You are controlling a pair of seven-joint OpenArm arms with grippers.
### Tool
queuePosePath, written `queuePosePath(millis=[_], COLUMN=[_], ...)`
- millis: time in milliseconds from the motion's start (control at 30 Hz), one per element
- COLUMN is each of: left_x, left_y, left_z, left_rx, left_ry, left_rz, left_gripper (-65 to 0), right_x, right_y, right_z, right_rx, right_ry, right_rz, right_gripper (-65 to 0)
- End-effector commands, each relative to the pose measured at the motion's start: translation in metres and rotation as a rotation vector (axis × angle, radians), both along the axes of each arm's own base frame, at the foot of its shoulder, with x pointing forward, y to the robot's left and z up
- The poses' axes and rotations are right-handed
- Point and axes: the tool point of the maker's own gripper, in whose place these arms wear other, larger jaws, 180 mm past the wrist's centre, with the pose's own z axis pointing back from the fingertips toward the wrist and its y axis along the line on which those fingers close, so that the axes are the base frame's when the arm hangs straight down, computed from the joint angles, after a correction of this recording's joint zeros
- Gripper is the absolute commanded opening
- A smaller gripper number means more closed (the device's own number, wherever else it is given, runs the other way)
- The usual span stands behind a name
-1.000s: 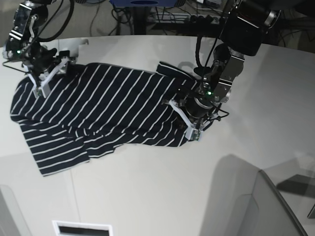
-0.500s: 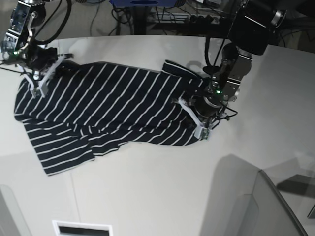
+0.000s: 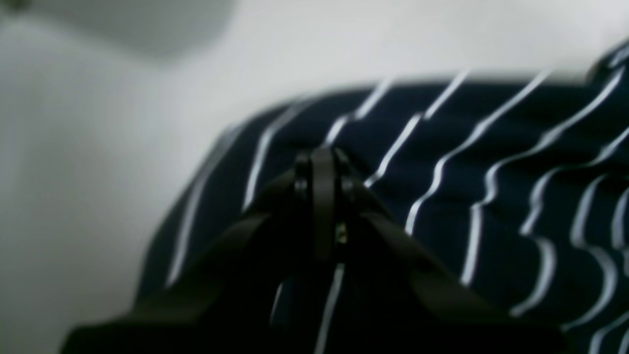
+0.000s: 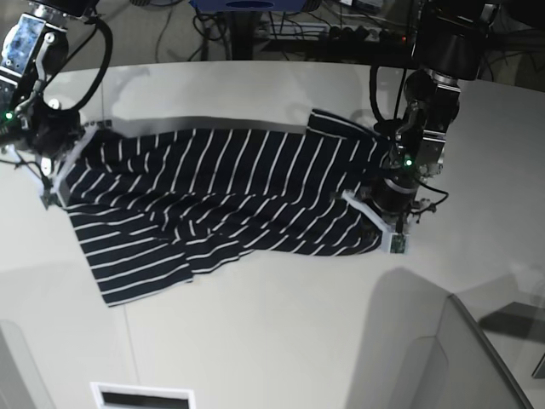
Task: Layout the t-shirt on the table in an organized manner, then fold the t-shirt properly
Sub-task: 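Move the left gripper along the shirt and regrasp its edge, then pull the shirt edge away from the right gripper with the left gripper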
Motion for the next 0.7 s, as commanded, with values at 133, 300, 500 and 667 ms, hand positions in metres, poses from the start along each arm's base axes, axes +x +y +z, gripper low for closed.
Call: queuePosePath(millis=[133, 300, 500, 667], left_x=[0.030, 0.042, 0.048, 0.027], left_y=[0.006, 0.003, -0.020, -0.040], left_z=[0.032, 0.045, 0.065, 0.056], left_rx=[0.007, -0.001, -0.038, -0.069], left_ry=[-0.095, -0.128, -0.184, -0.164], left_rz=[0.006, 0.006, -0.024, -0.051], left_gripper=[-65.0, -65.0, -65.0, -65.0], right_x=[0.040, 0.074, 0.113, 0.131], right_y=[0.018, 0.014, 0.019, 0.017], right_z=[0.031, 0.047, 0.038, 0.035], right_rx=[-0.007, -0.125, -0.119, -0.100], right_ry=[-0.119, -0.151, -0.156, -0.175], right_rz=[0.067, 0.099, 0.118, 0.122], right_gripper=[-64.5, -64.5, -64.5, -64.5])
